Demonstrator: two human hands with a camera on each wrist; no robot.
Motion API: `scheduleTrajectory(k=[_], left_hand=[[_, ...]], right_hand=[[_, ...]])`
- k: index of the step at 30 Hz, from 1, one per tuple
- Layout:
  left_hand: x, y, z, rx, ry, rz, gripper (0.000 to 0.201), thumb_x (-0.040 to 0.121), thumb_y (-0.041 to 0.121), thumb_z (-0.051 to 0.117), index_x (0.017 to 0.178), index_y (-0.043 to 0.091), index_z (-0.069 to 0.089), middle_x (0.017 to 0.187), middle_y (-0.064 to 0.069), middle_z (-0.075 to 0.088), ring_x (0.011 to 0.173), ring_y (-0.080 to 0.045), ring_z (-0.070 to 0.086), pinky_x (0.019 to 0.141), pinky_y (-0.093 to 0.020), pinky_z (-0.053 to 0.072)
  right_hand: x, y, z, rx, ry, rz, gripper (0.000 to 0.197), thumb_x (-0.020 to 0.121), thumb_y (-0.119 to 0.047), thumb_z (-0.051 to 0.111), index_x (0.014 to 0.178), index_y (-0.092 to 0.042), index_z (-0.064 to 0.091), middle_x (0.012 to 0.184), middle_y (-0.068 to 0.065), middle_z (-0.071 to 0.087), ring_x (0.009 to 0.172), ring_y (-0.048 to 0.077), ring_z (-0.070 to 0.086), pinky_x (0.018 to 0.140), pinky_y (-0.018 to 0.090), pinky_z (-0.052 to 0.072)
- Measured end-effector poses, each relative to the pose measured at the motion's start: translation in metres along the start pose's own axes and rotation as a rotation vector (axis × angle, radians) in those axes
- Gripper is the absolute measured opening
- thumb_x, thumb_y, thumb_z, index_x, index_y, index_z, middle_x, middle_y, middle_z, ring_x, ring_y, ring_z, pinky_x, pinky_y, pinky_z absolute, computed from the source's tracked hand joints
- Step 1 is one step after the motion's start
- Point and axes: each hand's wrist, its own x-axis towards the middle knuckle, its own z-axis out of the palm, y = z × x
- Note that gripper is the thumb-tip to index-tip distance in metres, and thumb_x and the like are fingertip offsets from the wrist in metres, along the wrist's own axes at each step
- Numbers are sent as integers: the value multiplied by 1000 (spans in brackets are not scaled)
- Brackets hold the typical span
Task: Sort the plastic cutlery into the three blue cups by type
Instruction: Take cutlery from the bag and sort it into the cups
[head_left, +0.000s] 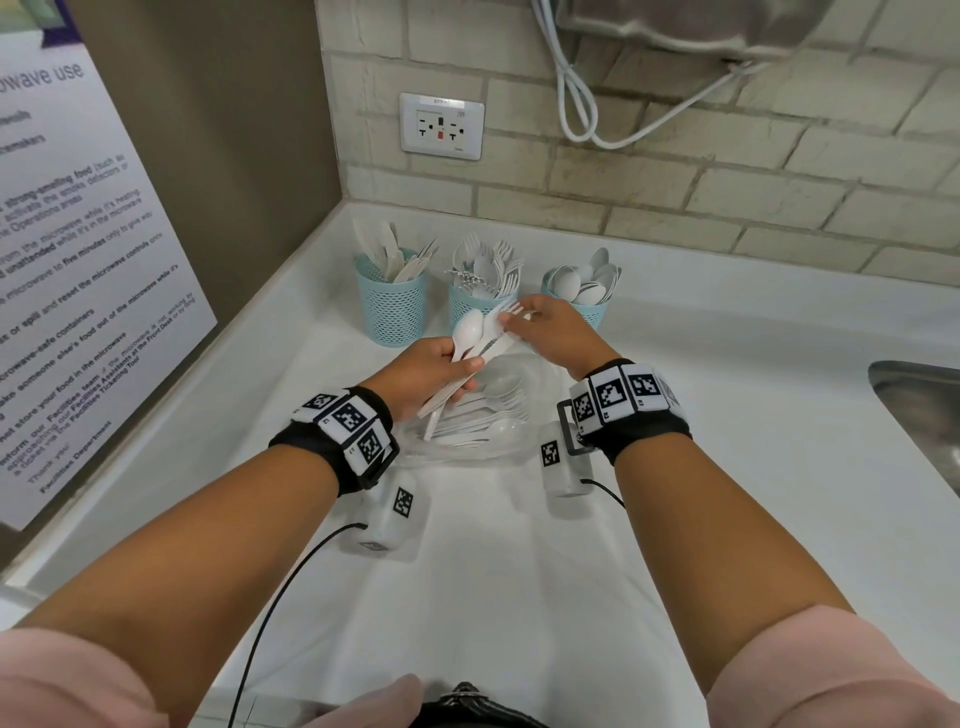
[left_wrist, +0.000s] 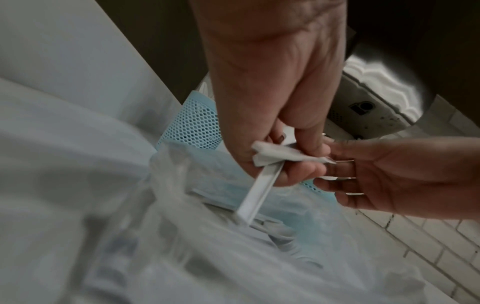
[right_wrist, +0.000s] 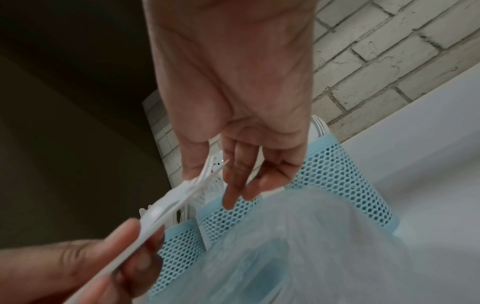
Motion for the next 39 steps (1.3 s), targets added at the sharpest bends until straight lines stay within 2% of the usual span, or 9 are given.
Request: scheduleTrajectory(k=[3, 6, 11, 17, 22, 25, 28, 32, 39], left_hand=[[0, 2, 3, -115, -2, -4, 23, 92, 12, 57, 115, 9, 57, 80, -6, 63, 60, -5, 66, 53, -20, 50], [0, 2, 3, -241, -34, -19, 29, 92, 9, 56, 121, 9, 56, 95, -6, 66, 71, -13, 71, 58, -21, 56], [-3, 1, 3, -301, -58, -7, 32, 91, 6, 56, 123, 11, 56, 101, -6, 69, 77, -18, 72, 63, -25, 58], [-2, -1, 0, -341, -14, -14, 31, 87, 3, 61, 117, 13, 60, 99, -6, 70, 79, -20, 72, 63, -25, 58], [-4, 5, 2, -325, 5, 8, 21, 88, 4, 60, 105, 16, 63, 89, -1, 71, 67, -9, 70, 52, -17, 51], [-4, 7, -1, -306, 25, 10, 21, 89, 8, 60, 108, 17, 62, 84, 4, 73, 67, -4, 69, 52, -16, 48], [-3, 8, -6, -317, 54, 6, 16, 91, 10, 58, 106, 15, 62, 86, 6, 73, 67, -2, 67, 55, -18, 45], [-2, 9, -13, -355, 90, 11, 15, 91, 10, 58, 104, 15, 64, 93, 3, 70, 65, -1, 65, 60, -21, 42], [3, 8, -15, -442, 162, -19, 19, 93, 9, 55, 110, 11, 62, 96, 1, 68, 71, -6, 63, 58, -19, 41]], right_hand=[[0, 1, 3, 171, -14, 27, 37, 87, -12, 65, 121, -1, 53, 83, 4, 61, 68, 11, 57, 58, 16, 46], [0, 1, 4, 344, 10, 54, 37, 86, 0, 63, 121, 2, 52, 79, 2, 59, 69, 9, 58, 57, 13, 51], [1, 2, 2, 369, 22, 62, 34, 84, -1, 64, 118, -2, 56, 87, 10, 58, 76, 14, 59, 65, 19, 53], [3, 0, 3, 442, -18, 60, 30, 86, -2, 63, 115, -6, 57, 83, 3, 63, 67, 7, 61, 57, 14, 54], [9, -5, 6, 376, 14, 34, 11, 89, -10, 62, 79, -14, 59, 74, 3, 63, 47, -1, 57, 52, 13, 52], [17, -16, 4, 293, 152, -52, 5, 88, -9, 63, 84, -6, 65, 69, -2, 60, 47, -7, 52, 52, 9, 44], [30, -33, -8, 228, 338, -138, 14, 87, -16, 64, 90, -4, 72, 70, 0, 63, 64, 8, 55, 67, 22, 45], [50, -59, -29, 239, 475, -157, 13, 91, -16, 58, 89, -7, 67, 66, 0, 58, 58, 11, 54, 64, 30, 47], [65, -79, -34, 119, 696, -360, 26, 91, -15, 50, 111, -8, 64, 92, 12, 69, 81, 27, 67, 76, 43, 56]])
